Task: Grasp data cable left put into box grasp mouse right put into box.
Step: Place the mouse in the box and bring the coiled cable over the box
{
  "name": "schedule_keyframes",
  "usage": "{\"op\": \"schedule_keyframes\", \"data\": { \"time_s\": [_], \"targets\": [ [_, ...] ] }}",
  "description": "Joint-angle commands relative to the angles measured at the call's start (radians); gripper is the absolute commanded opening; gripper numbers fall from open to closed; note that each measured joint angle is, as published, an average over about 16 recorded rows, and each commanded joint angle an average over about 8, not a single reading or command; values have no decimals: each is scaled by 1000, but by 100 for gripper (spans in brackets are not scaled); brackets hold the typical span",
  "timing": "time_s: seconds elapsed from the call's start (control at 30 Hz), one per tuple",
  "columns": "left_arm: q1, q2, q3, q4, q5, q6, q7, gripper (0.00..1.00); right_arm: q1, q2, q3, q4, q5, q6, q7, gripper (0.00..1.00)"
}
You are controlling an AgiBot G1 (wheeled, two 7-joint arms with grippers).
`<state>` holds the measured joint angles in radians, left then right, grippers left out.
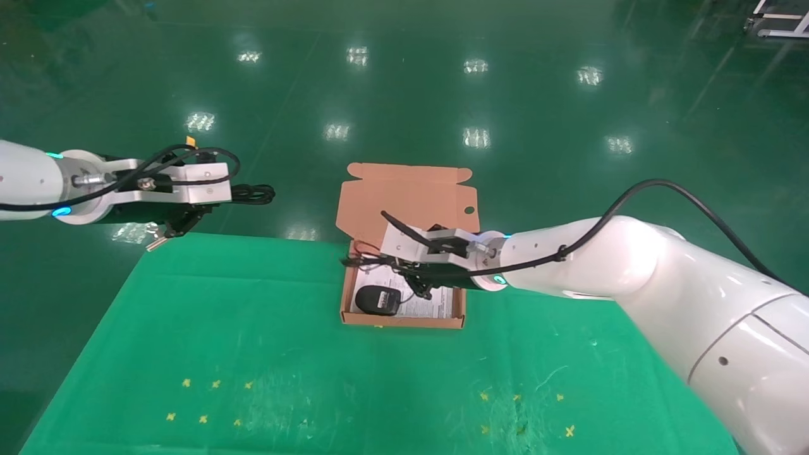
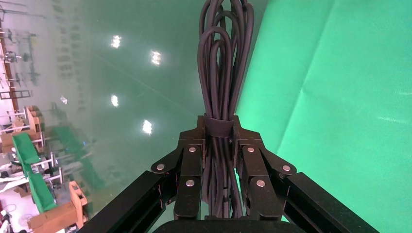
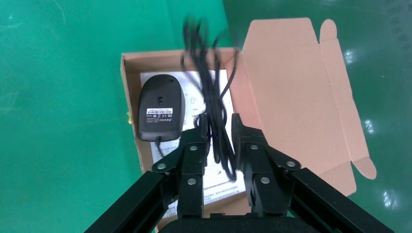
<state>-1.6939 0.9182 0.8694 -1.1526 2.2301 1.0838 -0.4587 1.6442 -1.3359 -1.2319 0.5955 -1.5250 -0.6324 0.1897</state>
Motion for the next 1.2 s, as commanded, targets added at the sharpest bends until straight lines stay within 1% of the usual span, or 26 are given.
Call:
{"op": "schedule_keyframes", "data": {
  "time_s": [0.03, 0.2, 0.33, 0.47, 0.57, 0.7, 0.83, 0.97, 1.07, 1.2],
  "targets": [
    [1, 0, -1, 0, -1, -1, -1, 0, 0, 6, -6, 9, -2, 2, 7, 100],
    [14, 6, -7, -7, -23, -21, 3, 0, 1, 37, -3, 34, 1, 7, 7, 100],
    [30, 23, -8, -3, -48, -44, 19, 0, 7, 83, 9, 69, 9, 13, -1, 100],
    [62, 68, -7, 37, -78, -101, 53, 0, 21, 151, 22, 115, 12, 18, -6, 100],
    [93, 121, -4, 104, -103, -168, 95, 0, 32, 210, 28, 156, 8, 19, -5, 100],
    [122, 211, 2, 237, -137, -272, 183, 0, 44, 294, 31, 224, -3, 14, 3, 100],
    [132, 311, 9, 383, -171, -366, 299, 0, 49, 386, 31, 305, -18, 5, 25, 100],
    [136, 398, 13, 506, -225, -435, 416, 0, 45, 478, 31, 387, -34, 2, 60, 100],
    [144, 435, 20, 554, -288, -467, 499, 0, 40, 541, 30, 446, -47, 4, 91, 100],
    [162, 450, 54, 561, -383, -491, 597, 0, 36, 615, 29, 514, -66, 3, 132, 100]
  ]
}}
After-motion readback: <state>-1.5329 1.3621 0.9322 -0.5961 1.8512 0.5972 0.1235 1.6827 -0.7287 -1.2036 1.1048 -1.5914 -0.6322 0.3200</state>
